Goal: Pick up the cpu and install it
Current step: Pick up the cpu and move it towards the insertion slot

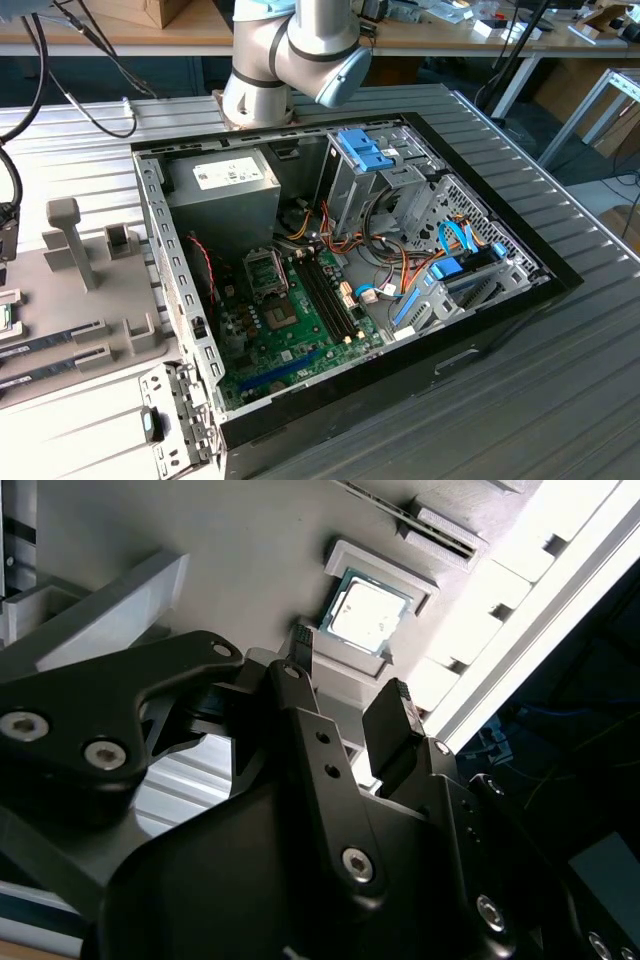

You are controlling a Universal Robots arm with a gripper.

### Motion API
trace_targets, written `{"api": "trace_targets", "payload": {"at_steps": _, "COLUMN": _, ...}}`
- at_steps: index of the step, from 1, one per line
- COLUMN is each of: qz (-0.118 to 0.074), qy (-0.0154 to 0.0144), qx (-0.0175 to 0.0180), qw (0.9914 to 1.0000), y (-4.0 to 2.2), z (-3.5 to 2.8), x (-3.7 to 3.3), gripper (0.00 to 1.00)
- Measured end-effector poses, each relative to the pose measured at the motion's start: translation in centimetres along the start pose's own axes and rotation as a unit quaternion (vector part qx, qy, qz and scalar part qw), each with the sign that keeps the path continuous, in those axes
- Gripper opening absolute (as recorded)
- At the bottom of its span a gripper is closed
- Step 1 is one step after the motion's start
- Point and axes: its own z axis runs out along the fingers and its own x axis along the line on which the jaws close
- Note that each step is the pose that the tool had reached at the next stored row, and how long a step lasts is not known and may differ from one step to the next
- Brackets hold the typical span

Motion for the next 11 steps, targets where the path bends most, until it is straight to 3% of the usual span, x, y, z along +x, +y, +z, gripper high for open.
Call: {"api": "trace_targets", "payload": {"at_steps": 11, "qz": 0.0, "qy": 0.0, "qx": 0.0, "qw": 1.0, "y": -0.02, "z": 0.12, "x": 0.21, "gripper": 0.48}}
